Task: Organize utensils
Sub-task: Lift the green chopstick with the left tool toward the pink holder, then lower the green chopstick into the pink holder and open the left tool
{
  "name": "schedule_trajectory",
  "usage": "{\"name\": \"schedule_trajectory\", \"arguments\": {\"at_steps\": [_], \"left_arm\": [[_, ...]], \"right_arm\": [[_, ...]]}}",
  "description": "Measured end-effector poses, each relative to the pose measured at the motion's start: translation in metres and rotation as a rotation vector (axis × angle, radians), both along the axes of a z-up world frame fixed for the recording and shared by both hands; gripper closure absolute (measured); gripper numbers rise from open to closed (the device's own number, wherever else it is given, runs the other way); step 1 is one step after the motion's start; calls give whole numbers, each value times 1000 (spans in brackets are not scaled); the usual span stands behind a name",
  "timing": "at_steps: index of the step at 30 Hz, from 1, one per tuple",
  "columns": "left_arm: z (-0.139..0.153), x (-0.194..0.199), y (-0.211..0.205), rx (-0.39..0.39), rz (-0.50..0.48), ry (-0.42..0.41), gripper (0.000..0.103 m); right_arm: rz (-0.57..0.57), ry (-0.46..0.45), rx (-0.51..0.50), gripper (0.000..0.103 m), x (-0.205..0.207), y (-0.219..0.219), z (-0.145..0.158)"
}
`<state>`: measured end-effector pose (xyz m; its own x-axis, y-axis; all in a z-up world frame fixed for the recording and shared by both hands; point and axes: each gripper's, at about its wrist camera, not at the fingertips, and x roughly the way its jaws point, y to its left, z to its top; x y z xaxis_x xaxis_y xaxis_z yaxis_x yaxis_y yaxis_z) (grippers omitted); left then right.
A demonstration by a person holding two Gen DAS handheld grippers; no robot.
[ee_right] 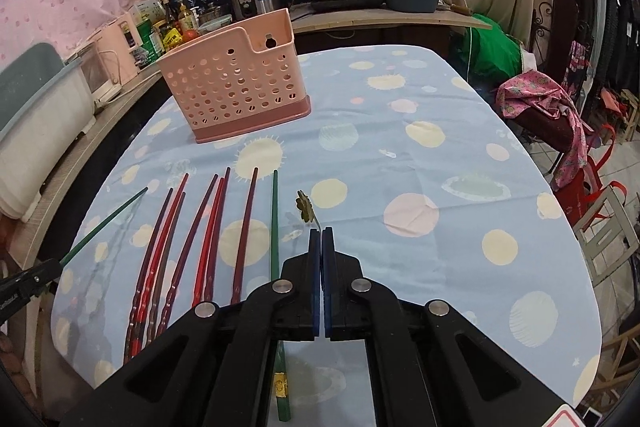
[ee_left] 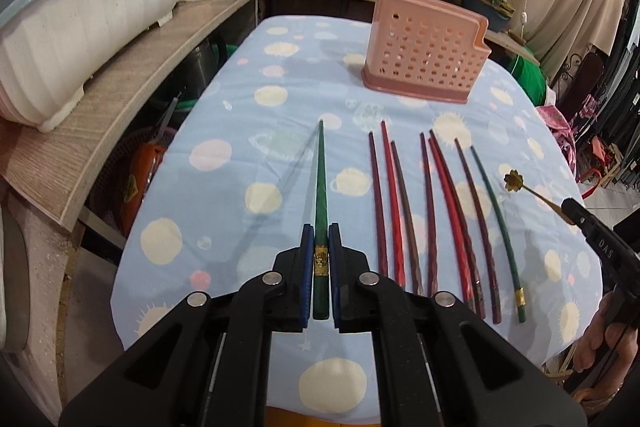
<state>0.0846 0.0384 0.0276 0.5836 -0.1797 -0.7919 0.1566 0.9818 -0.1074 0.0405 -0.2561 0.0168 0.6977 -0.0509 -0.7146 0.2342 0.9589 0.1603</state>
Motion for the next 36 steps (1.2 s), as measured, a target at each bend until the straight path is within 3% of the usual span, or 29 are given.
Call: {"name": "schedule_trajectory", "arguments": {"at_steps": [9,15,20,30,36], "left_arm": [[61,32,-7,2,-5,-123,96],[106,71,-15,-8,-1,-205,96],[148,98,-23,-33,12,-276,96],[238,134,-45,-88,32,-463,96],[259,159,-72,-117,11,-523,96]], "right_arm": [[28,-45,15,102,25,-13,42],[68,-81,75,102,65,-32,82],[70,-100,64,102,110,-42,109],[134,13,86,102,185,-39,102],[154,77,100,102,216,-42,88]]}}
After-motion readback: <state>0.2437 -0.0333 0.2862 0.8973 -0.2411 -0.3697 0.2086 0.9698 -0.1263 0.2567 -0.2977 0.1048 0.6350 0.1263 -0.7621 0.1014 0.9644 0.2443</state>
